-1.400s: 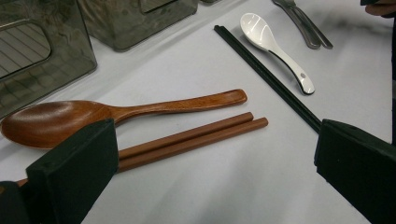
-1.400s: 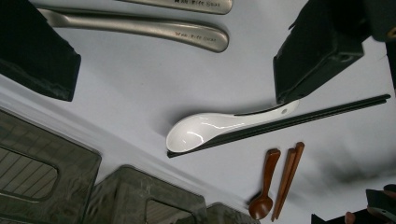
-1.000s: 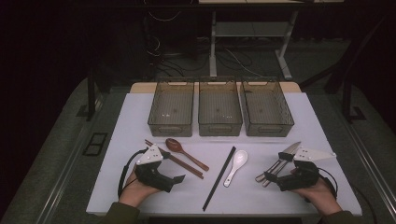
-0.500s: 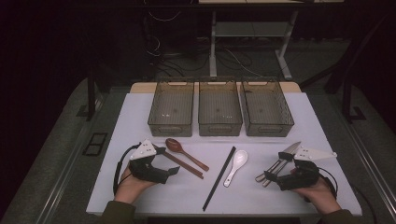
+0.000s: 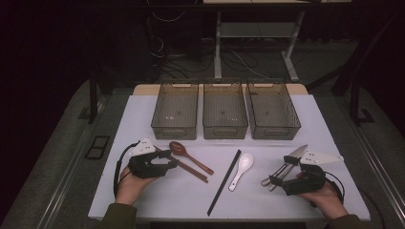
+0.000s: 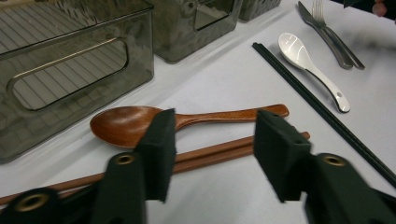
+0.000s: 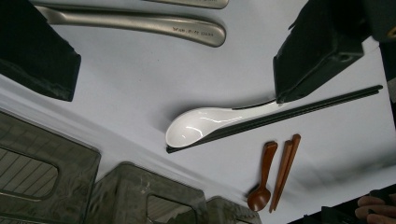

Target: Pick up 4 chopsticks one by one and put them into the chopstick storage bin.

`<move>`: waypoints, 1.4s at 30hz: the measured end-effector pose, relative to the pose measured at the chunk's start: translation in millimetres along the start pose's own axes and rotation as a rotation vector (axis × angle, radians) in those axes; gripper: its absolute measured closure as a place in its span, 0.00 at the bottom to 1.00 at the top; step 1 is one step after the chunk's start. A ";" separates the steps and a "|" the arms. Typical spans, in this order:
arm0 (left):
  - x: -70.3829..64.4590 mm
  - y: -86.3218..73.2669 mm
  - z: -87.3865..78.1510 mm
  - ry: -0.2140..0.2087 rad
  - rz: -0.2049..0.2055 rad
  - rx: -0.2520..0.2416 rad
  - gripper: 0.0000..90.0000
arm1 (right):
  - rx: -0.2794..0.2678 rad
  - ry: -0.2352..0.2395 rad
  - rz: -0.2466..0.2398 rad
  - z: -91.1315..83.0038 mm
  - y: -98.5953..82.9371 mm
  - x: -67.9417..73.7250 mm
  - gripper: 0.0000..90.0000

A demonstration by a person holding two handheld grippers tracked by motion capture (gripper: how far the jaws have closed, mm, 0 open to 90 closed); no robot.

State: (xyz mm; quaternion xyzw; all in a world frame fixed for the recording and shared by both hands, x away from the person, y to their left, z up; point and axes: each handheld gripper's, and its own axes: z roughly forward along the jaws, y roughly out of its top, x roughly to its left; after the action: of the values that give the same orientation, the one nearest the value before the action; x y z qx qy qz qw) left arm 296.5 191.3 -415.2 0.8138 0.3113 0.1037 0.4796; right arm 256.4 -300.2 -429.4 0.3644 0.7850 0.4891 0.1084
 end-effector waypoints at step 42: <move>76.8 8.1 26.8 0.224 -0.038 0.217 0.99 | 0.043 -0.001 -0.021 13.6 -1.1 3.1 0.01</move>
State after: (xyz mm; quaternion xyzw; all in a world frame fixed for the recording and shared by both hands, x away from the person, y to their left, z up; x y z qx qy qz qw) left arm 372.6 215.8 -432.3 0.8382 0.3876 0.1505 0.3529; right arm 260.9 -289.0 -436.5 0.3588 0.7991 0.4707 0.1058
